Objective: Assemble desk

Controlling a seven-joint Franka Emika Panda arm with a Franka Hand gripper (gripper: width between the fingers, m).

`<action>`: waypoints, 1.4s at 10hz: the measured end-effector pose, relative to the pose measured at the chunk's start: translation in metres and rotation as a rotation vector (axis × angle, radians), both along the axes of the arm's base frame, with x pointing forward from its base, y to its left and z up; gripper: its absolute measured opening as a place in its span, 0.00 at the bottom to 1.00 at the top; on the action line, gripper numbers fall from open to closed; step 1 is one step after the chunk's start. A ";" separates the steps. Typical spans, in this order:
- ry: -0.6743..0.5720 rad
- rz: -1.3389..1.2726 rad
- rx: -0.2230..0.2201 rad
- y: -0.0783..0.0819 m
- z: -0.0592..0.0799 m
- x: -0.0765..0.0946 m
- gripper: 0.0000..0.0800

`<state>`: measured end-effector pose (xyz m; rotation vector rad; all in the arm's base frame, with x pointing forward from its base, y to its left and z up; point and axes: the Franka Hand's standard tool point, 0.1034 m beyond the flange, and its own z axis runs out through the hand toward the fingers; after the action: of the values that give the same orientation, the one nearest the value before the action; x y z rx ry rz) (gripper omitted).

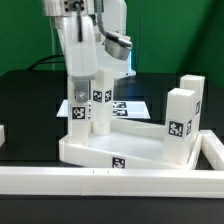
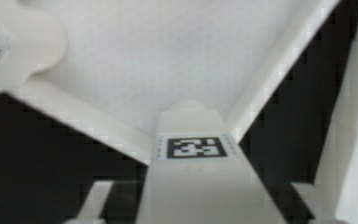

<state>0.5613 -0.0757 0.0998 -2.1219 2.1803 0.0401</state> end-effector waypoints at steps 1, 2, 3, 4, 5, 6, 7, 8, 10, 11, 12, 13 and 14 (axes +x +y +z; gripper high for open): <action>0.005 -0.072 0.005 0.000 0.000 0.001 0.36; 0.006 -0.101 0.006 0.000 0.000 0.001 0.36; 0.007 -0.109 0.006 0.000 0.000 0.001 0.36; 0.023 -0.052 -0.006 0.001 -0.001 -0.001 0.36; 0.048 0.030 -0.029 0.002 -0.002 0.001 0.59; 0.040 0.089 -0.034 0.003 0.000 0.005 0.59; 0.033 0.164 -0.036 0.003 0.000 0.006 0.77; 0.031 0.212 -0.038 0.003 -0.001 0.005 0.80; 0.020 0.360 -0.042 0.002 -0.001 0.005 0.81; 0.017 0.403 -0.044 0.002 -0.001 0.005 0.81; 0.011 0.481 -0.046 0.002 -0.001 0.005 0.81; -0.002 0.565 -0.059 0.001 -0.001 0.007 0.81; 0.010 0.698 -0.090 0.001 -0.001 0.007 0.81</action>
Offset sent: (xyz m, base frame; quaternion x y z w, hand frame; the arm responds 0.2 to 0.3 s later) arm 0.0000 0.0000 0.0000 0.0000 0.0000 0.0000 1.0000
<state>0.5684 -0.0745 0.0990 -2.8151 1.3591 0.0034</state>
